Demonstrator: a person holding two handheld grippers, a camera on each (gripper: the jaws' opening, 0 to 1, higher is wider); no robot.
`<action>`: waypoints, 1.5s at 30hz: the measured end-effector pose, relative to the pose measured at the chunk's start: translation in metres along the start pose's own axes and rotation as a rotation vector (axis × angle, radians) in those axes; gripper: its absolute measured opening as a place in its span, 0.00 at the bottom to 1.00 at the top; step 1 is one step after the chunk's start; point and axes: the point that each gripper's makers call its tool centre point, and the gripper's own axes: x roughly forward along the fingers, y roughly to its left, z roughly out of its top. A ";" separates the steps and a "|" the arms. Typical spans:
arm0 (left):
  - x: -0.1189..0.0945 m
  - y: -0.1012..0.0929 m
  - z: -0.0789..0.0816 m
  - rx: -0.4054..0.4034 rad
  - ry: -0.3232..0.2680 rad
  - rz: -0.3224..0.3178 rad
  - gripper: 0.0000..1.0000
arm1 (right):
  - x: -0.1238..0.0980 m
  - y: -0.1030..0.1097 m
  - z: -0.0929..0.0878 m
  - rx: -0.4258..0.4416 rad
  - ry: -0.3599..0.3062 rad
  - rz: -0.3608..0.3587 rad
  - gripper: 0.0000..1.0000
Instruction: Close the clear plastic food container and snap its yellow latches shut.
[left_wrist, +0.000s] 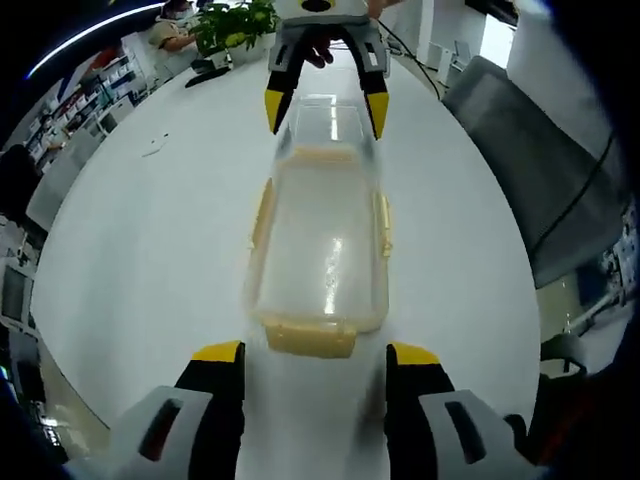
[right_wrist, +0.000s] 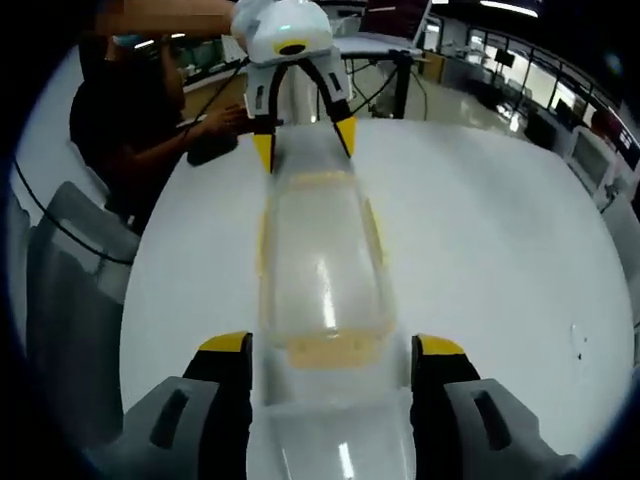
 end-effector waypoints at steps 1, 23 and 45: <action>0.001 0.000 -0.002 0.000 0.002 -0.004 0.51 | 0.001 -0.001 -0.001 -0.003 0.005 0.002 0.61; 0.018 0.005 -0.003 0.027 0.004 -0.056 0.46 | 0.022 -0.003 -0.011 -0.169 0.173 0.043 0.56; 0.020 -0.006 0.011 0.050 -0.009 -0.071 0.43 | 0.023 -0.006 -0.017 -0.190 0.247 0.034 0.51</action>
